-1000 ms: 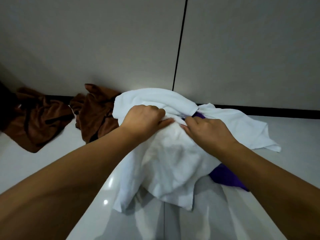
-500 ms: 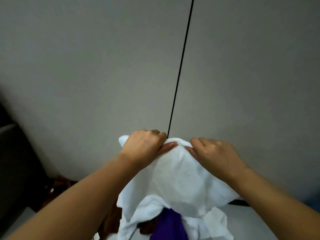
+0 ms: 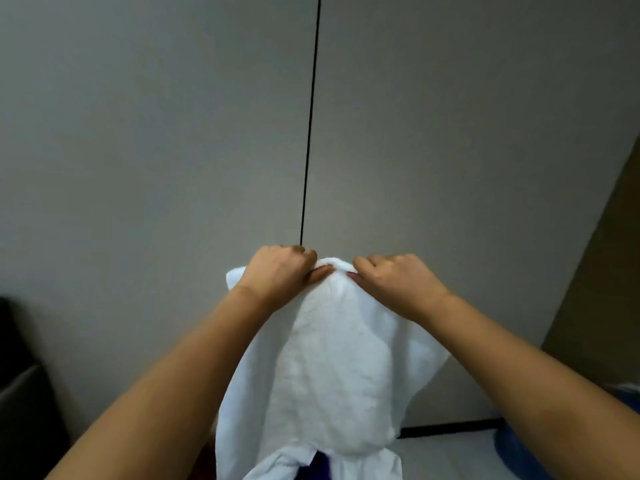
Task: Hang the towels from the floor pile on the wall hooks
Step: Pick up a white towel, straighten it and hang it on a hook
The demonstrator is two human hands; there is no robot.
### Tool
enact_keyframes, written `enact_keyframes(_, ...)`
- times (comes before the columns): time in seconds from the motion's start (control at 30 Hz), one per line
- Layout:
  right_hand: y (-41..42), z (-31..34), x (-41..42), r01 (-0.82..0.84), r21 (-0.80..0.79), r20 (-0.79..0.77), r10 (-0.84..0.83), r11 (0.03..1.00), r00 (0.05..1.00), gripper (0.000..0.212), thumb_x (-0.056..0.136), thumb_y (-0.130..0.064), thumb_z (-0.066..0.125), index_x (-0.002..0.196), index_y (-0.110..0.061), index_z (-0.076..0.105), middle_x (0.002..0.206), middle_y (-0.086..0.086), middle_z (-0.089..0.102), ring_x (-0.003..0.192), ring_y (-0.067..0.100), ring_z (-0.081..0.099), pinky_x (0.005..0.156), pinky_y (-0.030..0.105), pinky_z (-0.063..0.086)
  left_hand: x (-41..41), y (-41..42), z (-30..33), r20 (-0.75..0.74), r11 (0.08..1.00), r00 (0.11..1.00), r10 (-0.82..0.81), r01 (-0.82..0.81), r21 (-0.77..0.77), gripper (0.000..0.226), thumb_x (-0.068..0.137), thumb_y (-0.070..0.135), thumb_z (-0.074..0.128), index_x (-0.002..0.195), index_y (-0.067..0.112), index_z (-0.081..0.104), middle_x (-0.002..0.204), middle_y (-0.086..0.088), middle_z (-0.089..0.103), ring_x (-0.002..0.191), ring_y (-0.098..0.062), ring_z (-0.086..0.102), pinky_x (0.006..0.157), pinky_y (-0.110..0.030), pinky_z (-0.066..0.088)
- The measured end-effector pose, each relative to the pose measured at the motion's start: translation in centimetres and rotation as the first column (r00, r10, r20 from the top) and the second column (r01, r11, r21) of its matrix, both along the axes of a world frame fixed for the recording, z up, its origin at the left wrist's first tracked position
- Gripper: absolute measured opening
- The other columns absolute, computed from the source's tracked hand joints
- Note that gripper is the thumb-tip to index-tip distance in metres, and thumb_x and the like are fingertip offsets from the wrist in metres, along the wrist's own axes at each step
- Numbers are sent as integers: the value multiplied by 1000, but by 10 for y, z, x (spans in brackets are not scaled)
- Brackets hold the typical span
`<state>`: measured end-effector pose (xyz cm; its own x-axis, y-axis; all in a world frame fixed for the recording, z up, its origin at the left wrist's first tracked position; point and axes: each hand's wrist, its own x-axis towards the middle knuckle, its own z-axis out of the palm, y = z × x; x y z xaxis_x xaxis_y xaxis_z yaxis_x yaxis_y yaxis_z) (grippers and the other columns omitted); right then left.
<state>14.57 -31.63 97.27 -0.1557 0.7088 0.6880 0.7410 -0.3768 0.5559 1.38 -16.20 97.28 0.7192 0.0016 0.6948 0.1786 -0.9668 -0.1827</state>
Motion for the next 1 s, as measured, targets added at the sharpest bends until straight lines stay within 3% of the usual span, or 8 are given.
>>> enact_keyframes(0.13, -35, 11, -50, 122, 70, 2, -122, 990, 993, 39, 84, -36, 38, 55, -13, 50, 42, 1, 46, 26, 23, 41, 37, 18, 15, -31, -21, 11, 31, 992, 993, -110, 108, 73, 43, 93, 43, 51, 63, 12, 48, 62, -11, 57, 51, -33, 57, 46, -28, 26)
enact_keyframes(0.3, -92, 16, -116, 260, 53, 6, -261, 964, 965, 37, 83, -35, 39, 55, -14, 50, 40, 1, 46, 25, 22, 40, 40, 15, 11, -59, -59, 18, 63, 971, 974, -218, 211, 111, 51, 86, 52, 39, 49, 17, 38, 42, -2, 44, 30, -24, 45, 38, -18, 13)
enact_keyframes(0.4, -141, 29, -142, 362, 15, -10, -362, 932, 932, 36, 83, -35, 40, 59, -12, 52, 42, 2, 47, 26, 23, 41, 44, 14, -1, -67, -101, 22, 61, 936, 940, -337, 328, 127, 49, 88, 46, 54, 53, 17, 35, 46, -5, 48, 36, -28, 49, 39, -21, 16)
enact_keyframes(0.6, -257, 56, -209, 566, 10, -45, -565, 825, 824, 34, 85, -35, 41, 63, -12, 51, 45, 3, 46, 27, 25, 41, 44, 14, 0, -92, -206, 49, 109, 836, 832, -545, 527, 154, 49, 89, 42, 58, 57, 16, 31, 48, -9, 50, 38, -30, 49, 45, -19, 7)
enact_keyframes(0.67, -302, 52, -236, 627, -9, -40, -627, 779, 778, 28, 82, -31, 58, 64, -10, 53, 44, 3, 46, 26, 25, 40, 44, 13, 0, -103, -251, 51, 136, 805, 799, -585, 552, 217, 48, 90, 49, 48, 56, 17, 34, 48, -6, 51, 38, -30, 51, 43, -17, 4)
enact_keyframes(0.8, -408, 33, -307, 761, -105, -75, -768, 640, 636, 36, 63, -25, 86, 64, -11, 52, 43, 3, 45, 25, 23, 39, 39, 13, 7, -130, -368, 32, 62, 691, 690, -721, 709, 137, 44, 92, 49, 47, 67, 13, 49, 68, -11, 61, 61, -36, 60, 50, -27, 26)
enact_keyframes(0.9, -503, 29, -367, 849, -122, -54, -858, 514, 511, 34, 67, -26, 83, 63, -11, 53, 42, 4, 47, 26, 24, 41, 49, 13, -4, -168, -468, 22, 47, 593, 596, -802, 784, 184, 42, 80, 40, 68, 57, 9, 53, 52, -8, 54, 41, -31, 54, 40, -19, 18)
enact_keyframes(1.0, -597, 29, -434, 925, -115, -54, -932, 362, 358, 32, 84, -31, 61, 62, -10, 54, 43, 4, 47, 26, 24, 44, 47, 13, -3, -205, -574, 8, 96, 430, 420, -903, 885, 180, 43, 77, 36, 74, 52, 9, 52, 45, -7, 50, 32, -29, 48, 37, -17, 17)
